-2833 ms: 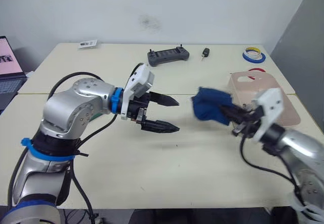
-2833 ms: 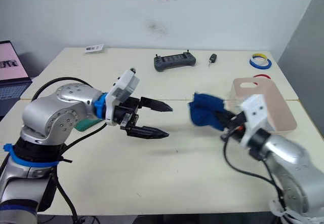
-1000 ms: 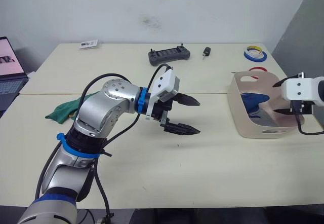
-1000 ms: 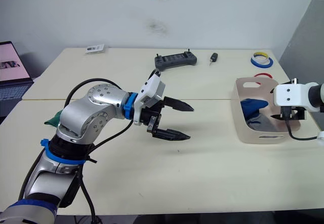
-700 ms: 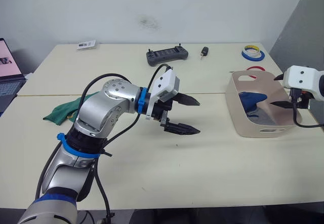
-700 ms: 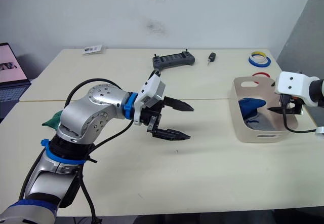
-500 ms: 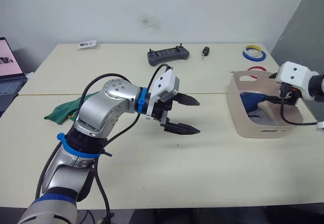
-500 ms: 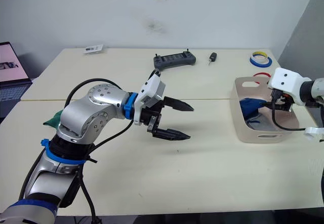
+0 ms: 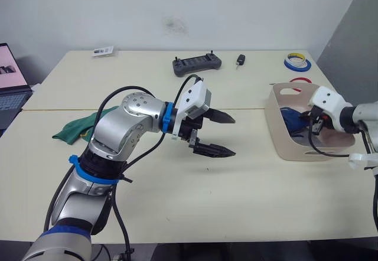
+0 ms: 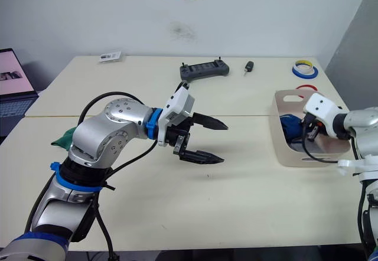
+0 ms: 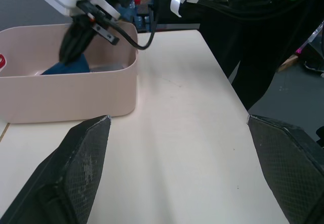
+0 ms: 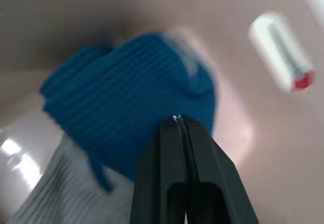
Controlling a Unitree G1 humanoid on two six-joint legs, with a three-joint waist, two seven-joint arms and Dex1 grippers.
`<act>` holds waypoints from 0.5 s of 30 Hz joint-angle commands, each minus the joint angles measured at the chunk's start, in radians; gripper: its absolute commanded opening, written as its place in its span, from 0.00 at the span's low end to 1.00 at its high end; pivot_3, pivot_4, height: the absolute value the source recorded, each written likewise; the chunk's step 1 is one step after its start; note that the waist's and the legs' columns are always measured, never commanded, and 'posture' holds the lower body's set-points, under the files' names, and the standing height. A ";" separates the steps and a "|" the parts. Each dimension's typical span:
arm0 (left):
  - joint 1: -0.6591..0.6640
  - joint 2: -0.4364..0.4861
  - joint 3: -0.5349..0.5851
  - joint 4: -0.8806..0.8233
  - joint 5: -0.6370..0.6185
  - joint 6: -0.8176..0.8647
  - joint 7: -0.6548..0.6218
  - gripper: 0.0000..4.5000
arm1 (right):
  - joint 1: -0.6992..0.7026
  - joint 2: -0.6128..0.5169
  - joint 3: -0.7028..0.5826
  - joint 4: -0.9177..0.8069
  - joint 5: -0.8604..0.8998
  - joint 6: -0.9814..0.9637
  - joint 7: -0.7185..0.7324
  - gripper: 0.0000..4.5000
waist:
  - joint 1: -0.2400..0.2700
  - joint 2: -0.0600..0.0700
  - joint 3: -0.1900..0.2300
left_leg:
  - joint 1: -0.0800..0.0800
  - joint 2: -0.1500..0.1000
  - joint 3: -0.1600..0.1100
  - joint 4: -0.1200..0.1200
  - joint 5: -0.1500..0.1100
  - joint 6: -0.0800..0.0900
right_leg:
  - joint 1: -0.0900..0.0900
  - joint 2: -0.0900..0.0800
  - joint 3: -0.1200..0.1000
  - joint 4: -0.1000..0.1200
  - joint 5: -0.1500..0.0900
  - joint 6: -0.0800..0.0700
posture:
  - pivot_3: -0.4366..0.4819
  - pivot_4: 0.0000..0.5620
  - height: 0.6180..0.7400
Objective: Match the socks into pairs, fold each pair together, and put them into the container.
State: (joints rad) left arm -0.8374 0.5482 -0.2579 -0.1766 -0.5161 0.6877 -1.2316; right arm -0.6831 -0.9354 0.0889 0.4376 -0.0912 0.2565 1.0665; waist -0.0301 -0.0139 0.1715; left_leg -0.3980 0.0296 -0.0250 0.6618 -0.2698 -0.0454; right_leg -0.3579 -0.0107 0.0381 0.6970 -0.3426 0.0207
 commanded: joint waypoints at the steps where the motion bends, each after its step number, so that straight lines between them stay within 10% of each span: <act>1: -0.008 0.006 0.012 -0.017 0.006 -0.015 0.005 1.00 | -0.001 -0.018 0.008 -0.017 -0.014 0.000 0.003 0.00 | 0.000 0.000 0.000 | 0.000 0.000 0.000 0.000 0.000 0.000 | 0.000 0.000 0.000 0.000 0.000 0.000 | 0.48 0.27 1.00; 15: 0.117 0.058 0.199 0.005 -0.020 -0.137 0.019 1.00 | -0.032 -0.067 -0.170 -0.203 0.045 -0.001 -0.130 0.00 | -0.001 0.000 0.000 | 0.000 0.001 0.000 0.000 0.000 0.000 | -0.001 0.000 0.000 0.000 0.000 0.000 | 0.48 0.27 1.00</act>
State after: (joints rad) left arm -0.7323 0.5901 -0.1368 -0.1658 -0.5120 0.5872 -1.2261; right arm -0.7128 -0.9702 0.0095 0.3151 -0.0706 0.2835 0.9880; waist -0.0313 -0.0137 0.1716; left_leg -0.3982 0.0302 -0.0248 0.6615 -0.2698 -0.0455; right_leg -0.3591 -0.0108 0.0383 0.6973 -0.3426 0.0207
